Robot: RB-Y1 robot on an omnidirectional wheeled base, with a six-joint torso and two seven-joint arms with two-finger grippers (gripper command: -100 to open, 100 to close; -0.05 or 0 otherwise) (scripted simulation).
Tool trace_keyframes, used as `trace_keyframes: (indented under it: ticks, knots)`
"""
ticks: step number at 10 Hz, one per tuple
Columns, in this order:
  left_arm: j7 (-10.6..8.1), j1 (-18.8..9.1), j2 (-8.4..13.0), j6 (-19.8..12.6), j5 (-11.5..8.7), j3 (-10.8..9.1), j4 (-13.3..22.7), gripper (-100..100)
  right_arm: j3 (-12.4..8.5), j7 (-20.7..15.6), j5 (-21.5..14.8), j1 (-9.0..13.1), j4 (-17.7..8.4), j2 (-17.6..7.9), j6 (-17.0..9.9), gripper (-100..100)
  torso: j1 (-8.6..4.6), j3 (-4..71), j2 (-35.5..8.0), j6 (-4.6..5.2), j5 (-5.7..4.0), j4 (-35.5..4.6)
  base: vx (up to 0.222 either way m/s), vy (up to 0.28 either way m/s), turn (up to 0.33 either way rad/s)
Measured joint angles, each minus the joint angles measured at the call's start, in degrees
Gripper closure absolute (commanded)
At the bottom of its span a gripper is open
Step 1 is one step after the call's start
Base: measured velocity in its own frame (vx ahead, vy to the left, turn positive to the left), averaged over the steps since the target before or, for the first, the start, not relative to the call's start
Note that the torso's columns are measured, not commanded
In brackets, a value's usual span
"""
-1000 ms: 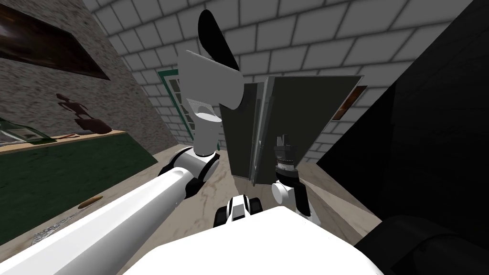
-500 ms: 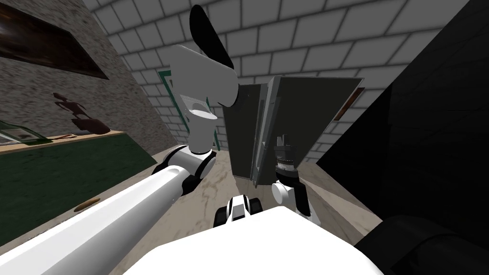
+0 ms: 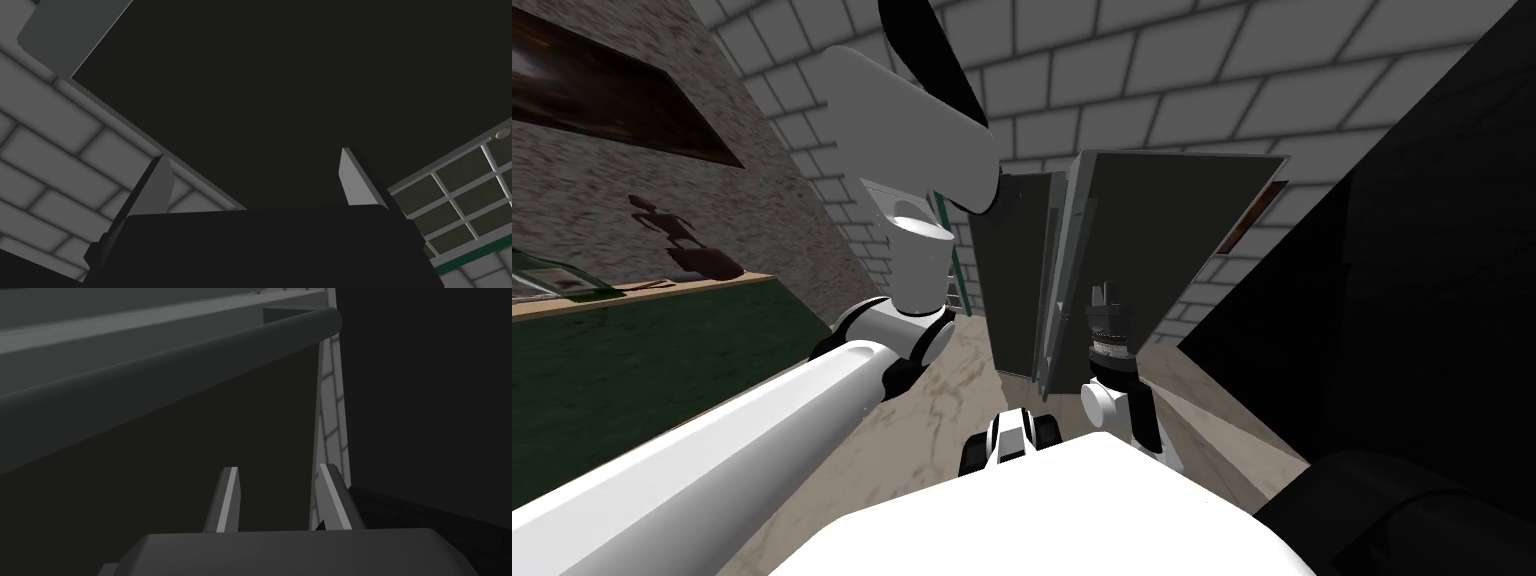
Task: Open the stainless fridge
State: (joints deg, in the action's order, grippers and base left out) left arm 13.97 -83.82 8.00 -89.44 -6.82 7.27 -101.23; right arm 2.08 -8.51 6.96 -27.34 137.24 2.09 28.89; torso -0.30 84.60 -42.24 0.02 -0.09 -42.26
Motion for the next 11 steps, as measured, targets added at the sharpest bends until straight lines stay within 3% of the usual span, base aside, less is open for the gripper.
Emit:
trace_keyframes:
  ticks: [7, 9, 10, 11]
  knots:
    - [2.47, -4.2, -1.6, -7.2, 2.4, 1.00, 0.0, -100, 0.0, 0.0, 0.0, 0.0, 0.0, 0.0, 0.0, 0, 0.34, -0.1, -0.1, -0.02, 0.11, 0.0, 0.050, -0.170, 0.050]
    - [2.65, -4.5, -1.5, -7.6, 2.4, 0.99, 0.2, -100, 0.0, 0.0, 0.0, 0.0, 0.0, 0.0, 0.0, 0, 0.56, 0.0, 0.0, -0.04, 0.19, 0.0, 0.067, -0.049, -0.020]
    - [2.68, -4.5, -1.5, -7.7, 2.4, 0.98, 0.2, 100, 0.0, 0.0, 0.0, 0.0, 0.0, 0.0, 0.0, 0, 0.52, 0.0, 0.0, -0.04, 0.16, 0.0, 0.008, -0.007, -0.002]
    - [2.67, -4.6, -1.5, -7.6, 2.4, 0.96, 0.1, 100, 0.0, 0.0, 0.0, 0.0, 0.0, 0.0, 0.0, 0, 0.48, -0.1, -0.1, -0.06, 0.16, 0.0, 0.018, 0.130, -0.114]
